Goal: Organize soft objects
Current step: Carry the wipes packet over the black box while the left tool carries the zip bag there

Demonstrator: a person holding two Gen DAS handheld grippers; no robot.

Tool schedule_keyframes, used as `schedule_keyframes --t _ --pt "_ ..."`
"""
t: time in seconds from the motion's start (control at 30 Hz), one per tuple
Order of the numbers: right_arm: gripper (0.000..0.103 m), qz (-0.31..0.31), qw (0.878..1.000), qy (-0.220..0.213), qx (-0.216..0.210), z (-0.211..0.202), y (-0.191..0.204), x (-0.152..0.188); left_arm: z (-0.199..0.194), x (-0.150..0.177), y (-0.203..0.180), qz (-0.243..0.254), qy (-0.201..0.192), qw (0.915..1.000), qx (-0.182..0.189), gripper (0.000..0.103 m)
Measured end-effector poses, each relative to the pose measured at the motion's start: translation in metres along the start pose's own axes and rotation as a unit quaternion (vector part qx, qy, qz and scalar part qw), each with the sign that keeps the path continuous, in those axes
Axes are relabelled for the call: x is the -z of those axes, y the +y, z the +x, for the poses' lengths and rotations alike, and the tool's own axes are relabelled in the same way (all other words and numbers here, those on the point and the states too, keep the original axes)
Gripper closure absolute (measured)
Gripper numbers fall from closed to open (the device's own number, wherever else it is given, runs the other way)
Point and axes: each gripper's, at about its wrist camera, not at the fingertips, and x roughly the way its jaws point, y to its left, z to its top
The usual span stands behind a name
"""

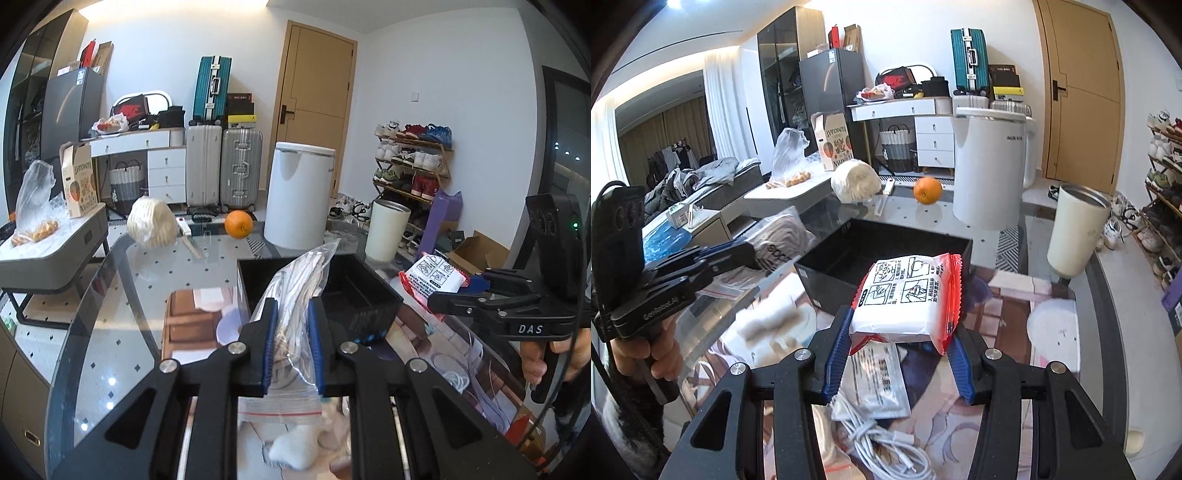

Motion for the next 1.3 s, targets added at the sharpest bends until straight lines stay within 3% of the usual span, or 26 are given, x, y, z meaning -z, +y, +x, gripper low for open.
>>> schedule_keyframes --t 0.47,1.3 --pt "0.054 -0.012 1.0 -0.007 -0.008 0.017 0.002 -0.032 0.03 -0.026 0.004 0.015 -0.009 0.9998 -0.007 0.089" --pt "0.054 -0.015 0.999 0.036 -0.022 0.071 -0.012 -0.049 0.086 -0.036 0.004 0.022 0.021 0.999 0.033 0.093"
